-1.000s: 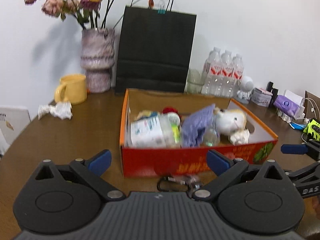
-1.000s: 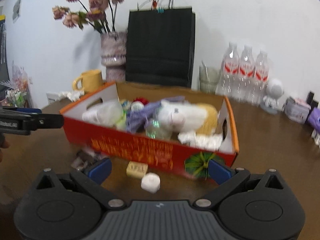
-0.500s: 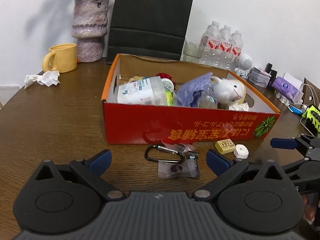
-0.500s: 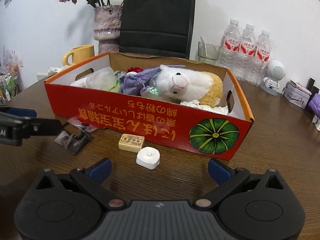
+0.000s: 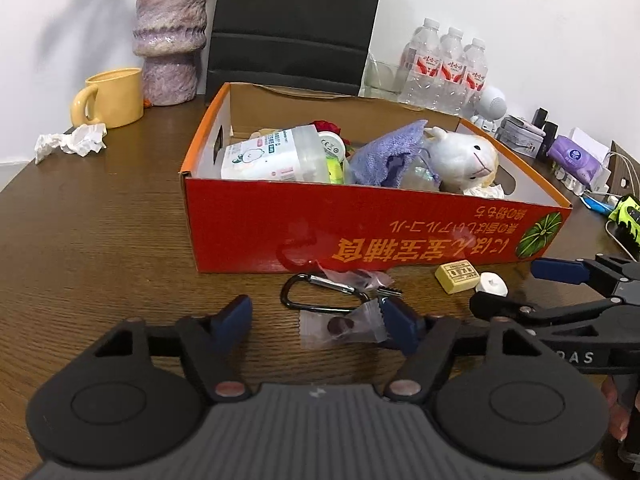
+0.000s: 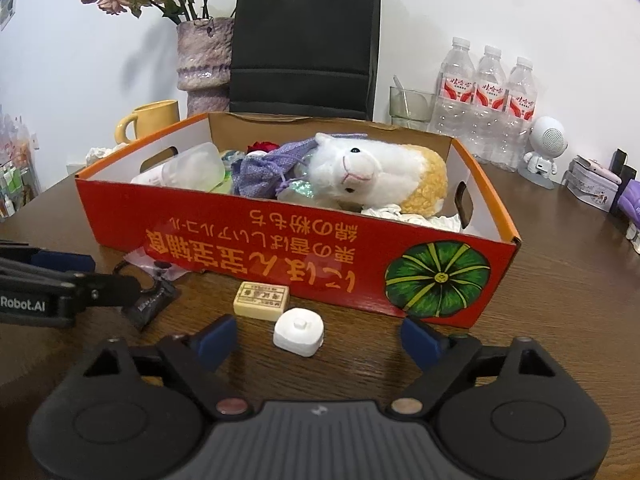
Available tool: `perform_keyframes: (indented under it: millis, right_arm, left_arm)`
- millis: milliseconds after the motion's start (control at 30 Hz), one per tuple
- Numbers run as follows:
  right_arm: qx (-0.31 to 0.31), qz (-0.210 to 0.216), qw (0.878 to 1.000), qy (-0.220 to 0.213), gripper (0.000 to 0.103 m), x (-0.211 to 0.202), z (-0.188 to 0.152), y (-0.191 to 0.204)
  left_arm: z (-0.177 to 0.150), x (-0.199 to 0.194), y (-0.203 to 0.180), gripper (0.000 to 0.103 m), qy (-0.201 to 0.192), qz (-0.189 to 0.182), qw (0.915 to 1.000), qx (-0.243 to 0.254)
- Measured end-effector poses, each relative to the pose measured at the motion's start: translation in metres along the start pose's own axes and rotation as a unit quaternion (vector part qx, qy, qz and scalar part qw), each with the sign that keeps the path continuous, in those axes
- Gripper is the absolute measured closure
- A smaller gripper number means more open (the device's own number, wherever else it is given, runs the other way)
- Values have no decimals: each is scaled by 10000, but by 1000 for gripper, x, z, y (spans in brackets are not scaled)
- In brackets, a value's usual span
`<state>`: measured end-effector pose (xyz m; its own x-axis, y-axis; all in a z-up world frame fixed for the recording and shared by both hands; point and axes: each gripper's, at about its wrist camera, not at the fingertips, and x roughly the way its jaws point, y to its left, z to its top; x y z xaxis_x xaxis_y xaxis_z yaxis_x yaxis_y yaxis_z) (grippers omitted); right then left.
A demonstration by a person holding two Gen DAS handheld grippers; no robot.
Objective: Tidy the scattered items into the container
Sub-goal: 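Grasp the second plastic packet with the left gripper while the right gripper grasps the white cap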
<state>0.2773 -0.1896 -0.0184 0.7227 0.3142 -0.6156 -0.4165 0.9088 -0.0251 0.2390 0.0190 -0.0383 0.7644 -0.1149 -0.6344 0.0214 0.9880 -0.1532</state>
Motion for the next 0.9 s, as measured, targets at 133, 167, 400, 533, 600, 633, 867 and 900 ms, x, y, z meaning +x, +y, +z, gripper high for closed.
perform_keyframes:
  millis: [133,167,400,533,600,633,867,900]
  right_arm:
    - [122,90,9999,21,33,3,0,-2]
    - [142,114,9998,44,35,4,0,-3]
    - [127,239,9996,18,49,2,-2,-2]
    - [104,275,9996,0,51,1,-3,-2]
    - [71,316,9995,-17,58,-1,-3,-1]
    - [50,341,9994,-29,66,-2,-4,0]
    - [4,395,9992,-74,77,-6,-6,2]
    - [1,407,9991,-76,77,-6,-6,2]
  left_arm:
    - [-2,-1,0,42,-51,36,9999,97]
    - [-3,-2,0,44,-64,39,9999,114]
    - [-5,-5,7,57,-116,-72,9999,80]
    - [-6,-5,6,63,-139,-50,9998,164]
    - [-7,-5,5,71,-160,-14,9996,211]
    - [-7,-6,4,71,-169,-10,9996,231]
    - [-9,-7,2,73,-218,-13,9992,326]
    - [-10,-7,1,73,-224,-23,9992,336]
